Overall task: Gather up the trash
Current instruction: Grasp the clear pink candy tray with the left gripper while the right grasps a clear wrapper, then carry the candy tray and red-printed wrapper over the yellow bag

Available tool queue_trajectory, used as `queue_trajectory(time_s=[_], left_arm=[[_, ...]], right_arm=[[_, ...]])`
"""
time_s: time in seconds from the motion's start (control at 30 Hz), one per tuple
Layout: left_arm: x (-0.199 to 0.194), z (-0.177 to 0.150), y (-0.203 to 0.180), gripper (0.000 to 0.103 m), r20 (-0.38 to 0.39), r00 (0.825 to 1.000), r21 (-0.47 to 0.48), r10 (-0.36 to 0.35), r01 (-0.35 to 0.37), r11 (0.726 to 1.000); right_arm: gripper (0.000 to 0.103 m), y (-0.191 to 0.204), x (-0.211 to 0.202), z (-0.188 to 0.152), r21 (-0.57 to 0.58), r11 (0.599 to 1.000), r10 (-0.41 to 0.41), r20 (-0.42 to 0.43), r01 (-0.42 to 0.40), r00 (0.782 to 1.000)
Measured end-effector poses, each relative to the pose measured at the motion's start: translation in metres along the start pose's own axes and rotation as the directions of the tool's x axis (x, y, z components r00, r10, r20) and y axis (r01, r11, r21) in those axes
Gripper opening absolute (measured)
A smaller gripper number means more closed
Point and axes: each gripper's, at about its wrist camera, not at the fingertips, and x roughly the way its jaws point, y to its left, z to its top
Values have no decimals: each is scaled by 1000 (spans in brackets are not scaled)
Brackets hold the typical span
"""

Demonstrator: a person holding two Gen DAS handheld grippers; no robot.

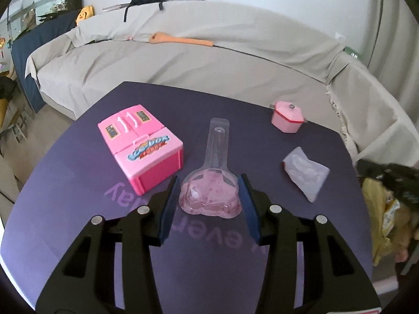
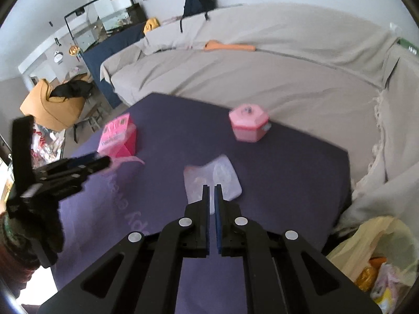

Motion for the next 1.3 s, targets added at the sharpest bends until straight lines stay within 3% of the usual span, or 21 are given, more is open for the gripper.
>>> queue_trajectory(time_s=[0.03,0.1,0.27,0.43,0.63,0.8,0.87,0.93,0.97,1.13,1.3], left_arm=[[-5,-5,0,43,2,1000,-10,-1,1,1000],[-8,-13,1,43,0,1000,-31,-8,8,999],[-3,-30,9,43,-27,1000,-63,-12,10,998],[5,-29,15,43,-44,999,-79,0,-3,997],[3,-26,23,44,-30,999,-96,-25,23,995],[3,-29,29,44,-40,998,-112,-46,41,993],[0,-32,34,44,-36,998,-123,-54,49,991],[-2,-34,38,44,-35,998,-135,-57,52,990],[-2,-34,38,44,-36,998,-138,-59,53,989],[-6,-33,36,44,-32,998,-142,-62,57,988],[-15,-28,27,44,-20,998,-130,-65,62,990]], right_arm=[[34,0,6,-4,-1,1000,-17,-9,17,1000],[56,-3,21,-13,17,1000,-4,-34,5,999],[56,3,57,-21,5,999,-38,-108,38,993],[57,17,77,-9,-57,995,-90,-112,84,990],[68,33,104,10,-116,982,-161,-126,147,979],[68,36,118,23,-85,981,-186,-130,176,974],[61,37,118,23,-85,981,-184,-131,174,974],[43,39,115,22,-92,981,-181,-134,170,974],[39,39,113,20,-93,982,-178,-141,166,974],[23,43,96,13,-114,980,-176,-132,161,976],[16,40,82,5,-121,981,-164,-134,148,977]])
